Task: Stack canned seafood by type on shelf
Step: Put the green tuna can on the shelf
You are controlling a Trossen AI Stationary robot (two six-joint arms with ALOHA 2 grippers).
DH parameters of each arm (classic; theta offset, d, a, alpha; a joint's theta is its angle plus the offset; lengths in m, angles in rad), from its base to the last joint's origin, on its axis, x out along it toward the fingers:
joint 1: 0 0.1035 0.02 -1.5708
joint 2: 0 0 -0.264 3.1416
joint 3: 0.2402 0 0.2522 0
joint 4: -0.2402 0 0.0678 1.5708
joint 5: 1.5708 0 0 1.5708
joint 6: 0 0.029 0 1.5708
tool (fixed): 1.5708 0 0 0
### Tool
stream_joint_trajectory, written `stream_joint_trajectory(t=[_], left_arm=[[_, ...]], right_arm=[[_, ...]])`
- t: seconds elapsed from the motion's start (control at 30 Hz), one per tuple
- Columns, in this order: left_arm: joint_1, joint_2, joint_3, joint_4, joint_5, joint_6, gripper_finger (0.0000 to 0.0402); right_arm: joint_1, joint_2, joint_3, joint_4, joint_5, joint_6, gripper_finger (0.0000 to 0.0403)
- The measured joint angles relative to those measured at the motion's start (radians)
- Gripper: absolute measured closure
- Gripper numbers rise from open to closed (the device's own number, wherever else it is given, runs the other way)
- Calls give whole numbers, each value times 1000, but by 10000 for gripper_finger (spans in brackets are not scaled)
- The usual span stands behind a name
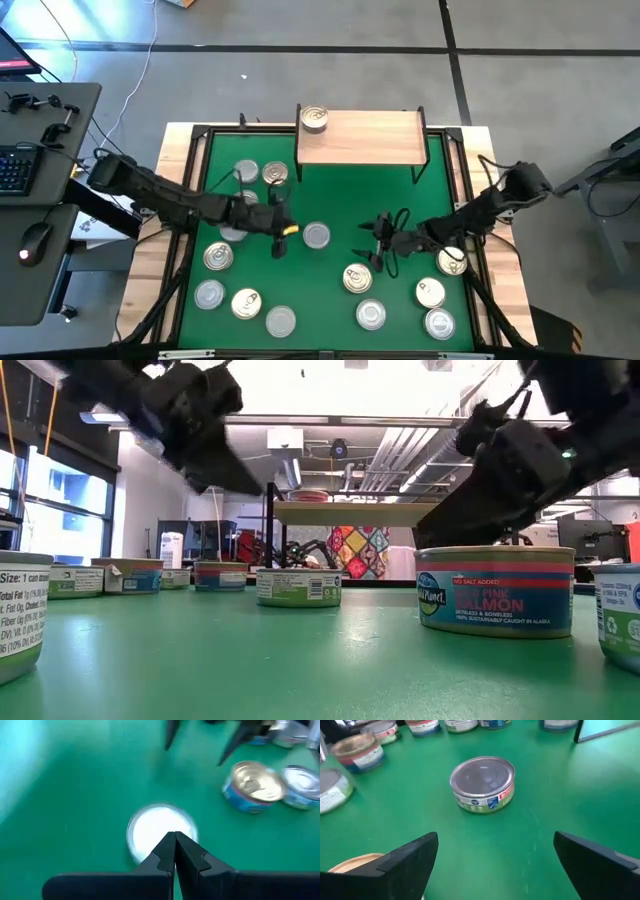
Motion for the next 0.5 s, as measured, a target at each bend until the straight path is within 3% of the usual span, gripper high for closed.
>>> stream_joint_trajectory(t=[0.27, 0.5], left_arm=[[-49, 76, -122, 74, -33, -305, 402], [-52, 224, -146, 248, -4, -366, 401]], right_arm=[[-91, 166, 185, -6, -137, -303, 18], [-188, 230, 351, -245, -290, -329, 18]])
